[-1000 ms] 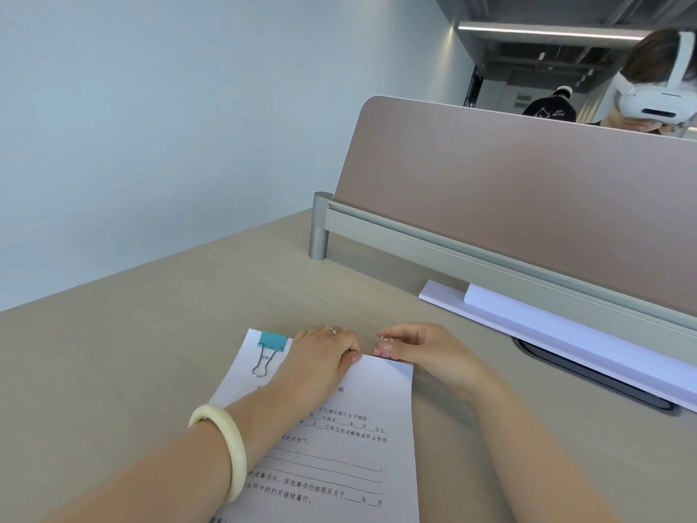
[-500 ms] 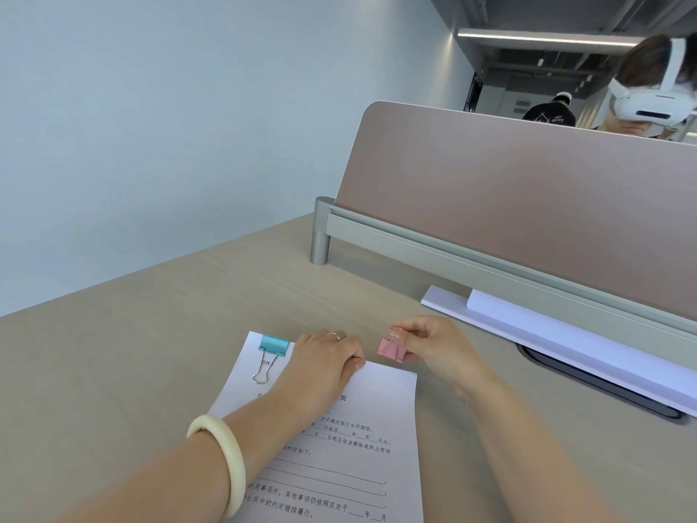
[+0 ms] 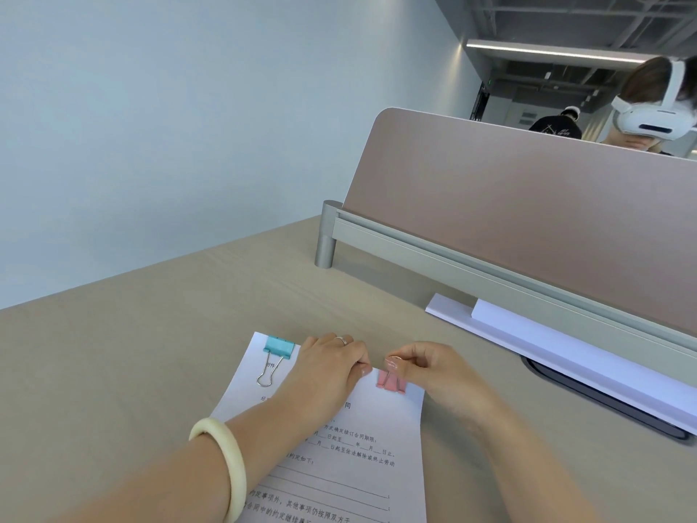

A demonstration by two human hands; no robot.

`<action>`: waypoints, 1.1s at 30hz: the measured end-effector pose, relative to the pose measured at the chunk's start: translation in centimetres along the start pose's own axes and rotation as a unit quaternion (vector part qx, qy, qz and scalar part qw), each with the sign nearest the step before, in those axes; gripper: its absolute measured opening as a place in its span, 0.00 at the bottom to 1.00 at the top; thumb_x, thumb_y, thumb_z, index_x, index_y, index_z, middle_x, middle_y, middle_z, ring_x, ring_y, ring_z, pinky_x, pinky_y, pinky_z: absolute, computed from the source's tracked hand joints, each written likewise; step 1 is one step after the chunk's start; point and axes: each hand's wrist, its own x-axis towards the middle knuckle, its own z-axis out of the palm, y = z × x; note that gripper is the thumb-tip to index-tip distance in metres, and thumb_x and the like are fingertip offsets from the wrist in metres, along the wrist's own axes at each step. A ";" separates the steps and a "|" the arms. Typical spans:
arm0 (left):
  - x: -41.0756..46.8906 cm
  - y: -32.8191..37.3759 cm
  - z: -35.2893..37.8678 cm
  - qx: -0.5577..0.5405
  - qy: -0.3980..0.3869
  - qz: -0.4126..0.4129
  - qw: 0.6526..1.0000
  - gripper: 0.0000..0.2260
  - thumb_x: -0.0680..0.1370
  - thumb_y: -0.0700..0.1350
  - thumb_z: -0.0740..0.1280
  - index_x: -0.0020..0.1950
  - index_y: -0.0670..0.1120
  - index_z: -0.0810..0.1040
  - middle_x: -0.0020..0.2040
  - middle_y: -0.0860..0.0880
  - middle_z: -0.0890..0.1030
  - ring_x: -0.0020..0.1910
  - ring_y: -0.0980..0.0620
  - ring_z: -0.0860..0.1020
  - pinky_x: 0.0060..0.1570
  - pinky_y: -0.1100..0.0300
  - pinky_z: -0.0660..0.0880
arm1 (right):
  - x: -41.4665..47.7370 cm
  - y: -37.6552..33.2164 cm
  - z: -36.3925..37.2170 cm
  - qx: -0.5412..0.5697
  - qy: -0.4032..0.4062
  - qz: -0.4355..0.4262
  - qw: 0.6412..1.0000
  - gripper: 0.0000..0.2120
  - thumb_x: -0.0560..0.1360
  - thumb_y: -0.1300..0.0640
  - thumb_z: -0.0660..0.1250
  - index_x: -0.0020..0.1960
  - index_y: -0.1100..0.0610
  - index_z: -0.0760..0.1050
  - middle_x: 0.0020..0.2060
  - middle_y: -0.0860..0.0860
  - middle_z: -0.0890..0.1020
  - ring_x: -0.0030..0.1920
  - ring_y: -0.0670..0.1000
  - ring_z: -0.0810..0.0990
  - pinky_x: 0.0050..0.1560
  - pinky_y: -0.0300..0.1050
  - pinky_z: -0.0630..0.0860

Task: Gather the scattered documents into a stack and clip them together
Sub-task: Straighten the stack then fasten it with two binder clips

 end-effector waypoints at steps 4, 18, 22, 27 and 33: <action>-0.1 0.2 0.0 -0.004 -0.003 0.007 1.000 0.19 0.73 0.52 0.49 0.48 0.45 0.75 0.47 0.51 0.77 0.43 0.55 0.65 0.43 0.61 0.54 | -0.5 -0.2 -0.4 -0.016 -0.008 0.001 1.000 0.06 0.74 0.55 0.70 0.50 0.53 0.82 0.44 0.43 0.84 0.41 0.35 0.80 0.42 0.23 0.72; -0.2 -0.1 -0.4 -0.047 0.070 0.042 0.996 0.22 0.72 0.56 0.45 0.43 0.47 0.75 0.41 0.52 0.77 0.43 0.52 0.72 0.40 0.59 0.53 | -2.0 -2.7 -1.1 -0.049 -0.060 0.003 0.997 0.23 0.76 0.38 0.52 0.49 0.48 0.82 0.46 0.40 0.84 0.48 0.34 0.81 0.60 0.32 0.72; -0.3 -0.1 -0.2 -0.079 0.055 0.026 0.995 0.16 0.75 0.53 0.53 0.43 0.45 0.76 0.38 0.56 0.73 0.41 0.54 0.69 0.42 0.60 0.54 | -2.6 -2.7 -1.6 -0.057 -0.128 -0.012 0.990 0.27 0.74 0.38 0.53 0.45 0.55 0.85 0.50 0.44 0.84 0.51 0.40 0.81 0.62 0.34 0.69; 0.1 -0.4 -0.5 -0.135 0.029 -0.004 0.990 0.12 0.74 0.49 0.57 0.43 0.43 0.77 0.33 0.61 0.68 0.39 0.55 0.69 0.48 0.57 0.65 | -1.8 -2.1 -0.4 -0.075 -0.092 -0.049 0.992 0.05 0.74 0.54 0.69 0.44 0.55 0.81 0.43 0.47 0.84 0.45 0.40 0.80 0.51 0.29 0.72; 0.2 -0.7 -0.4 -0.140 -0.014 -0.006 0.990 0.07 0.79 0.44 0.61 0.47 0.44 0.77 0.39 0.56 0.74 0.43 0.58 0.70 0.53 0.58 0.65 | -0.9 -0.8 -0.1 -0.058 -0.037 -0.010 0.998 0.12 0.72 0.52 0.72 0.53 0.47 0.74 0.45 0.51 0.86 0.50 0.49 0.82 0.54 0.41 0.72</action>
